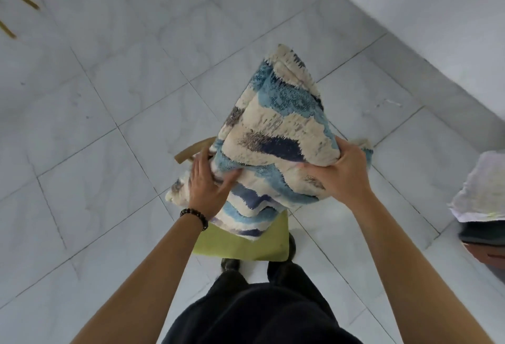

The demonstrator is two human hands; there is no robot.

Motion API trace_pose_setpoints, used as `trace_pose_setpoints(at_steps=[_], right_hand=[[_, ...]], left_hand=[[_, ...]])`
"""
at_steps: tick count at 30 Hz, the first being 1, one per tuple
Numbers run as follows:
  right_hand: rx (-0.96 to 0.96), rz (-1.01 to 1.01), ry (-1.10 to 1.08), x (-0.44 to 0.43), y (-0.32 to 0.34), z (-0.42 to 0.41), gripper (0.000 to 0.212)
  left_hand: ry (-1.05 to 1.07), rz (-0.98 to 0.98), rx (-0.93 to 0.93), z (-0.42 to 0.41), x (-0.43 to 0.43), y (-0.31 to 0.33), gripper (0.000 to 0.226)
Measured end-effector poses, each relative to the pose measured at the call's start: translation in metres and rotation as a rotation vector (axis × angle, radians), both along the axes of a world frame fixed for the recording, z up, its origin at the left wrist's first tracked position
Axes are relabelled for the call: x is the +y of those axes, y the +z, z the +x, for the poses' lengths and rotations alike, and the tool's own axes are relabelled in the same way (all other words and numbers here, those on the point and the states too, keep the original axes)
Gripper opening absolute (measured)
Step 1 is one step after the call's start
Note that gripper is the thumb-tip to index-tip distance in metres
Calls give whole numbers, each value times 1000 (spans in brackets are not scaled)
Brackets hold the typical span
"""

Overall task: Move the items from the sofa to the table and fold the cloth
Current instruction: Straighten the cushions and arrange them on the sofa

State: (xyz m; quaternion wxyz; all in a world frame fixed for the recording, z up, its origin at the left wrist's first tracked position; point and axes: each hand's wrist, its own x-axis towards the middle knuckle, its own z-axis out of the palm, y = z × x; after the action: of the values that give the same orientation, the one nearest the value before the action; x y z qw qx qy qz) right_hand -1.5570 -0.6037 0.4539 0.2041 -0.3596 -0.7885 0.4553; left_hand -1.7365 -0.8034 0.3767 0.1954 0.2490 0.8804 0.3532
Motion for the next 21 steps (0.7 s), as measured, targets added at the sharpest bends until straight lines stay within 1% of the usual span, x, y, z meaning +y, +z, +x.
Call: trace_pose_setpoints(at_steps=[1,3,5,6,8,11,13,16,18,19,21], right_hand=[[21,-22,-24,3,13,14,50],[74,-34,-106,-1,36,44,47],[143,-42,-236,-17,48,75,48],[171,-51,-319,-30,52,90,51],[213,-50,-500,-65,54,121,58],[271,-26,-733,-131,46,168,64],[237,-12,-907,-175,37,196,71],[58,-21,-1126,-231,28,242,88],[-22,-40,-1266,-265,41,270,102],[-31,4,-1316,-279,50,283,106],[-59,167,-1385,-300,66,311,105]], left_hand=[[-22,37,32,3,7,17,95],[-88,98,161,9,23,52,93],[-196,146,295,20,36,82,80],[-264,170,323,27,39,92,70],[-410,223,389,46,38,104,58],[-590,339,478,81,28,99,63],[-688,401,471,112,26,95,61],[-877,419,426,172,22,100,52],[-1026,439,427,220,18,108,49],[-1098,442,437,243,15,113,48],[-1230,451,459,290,9,121,46]])
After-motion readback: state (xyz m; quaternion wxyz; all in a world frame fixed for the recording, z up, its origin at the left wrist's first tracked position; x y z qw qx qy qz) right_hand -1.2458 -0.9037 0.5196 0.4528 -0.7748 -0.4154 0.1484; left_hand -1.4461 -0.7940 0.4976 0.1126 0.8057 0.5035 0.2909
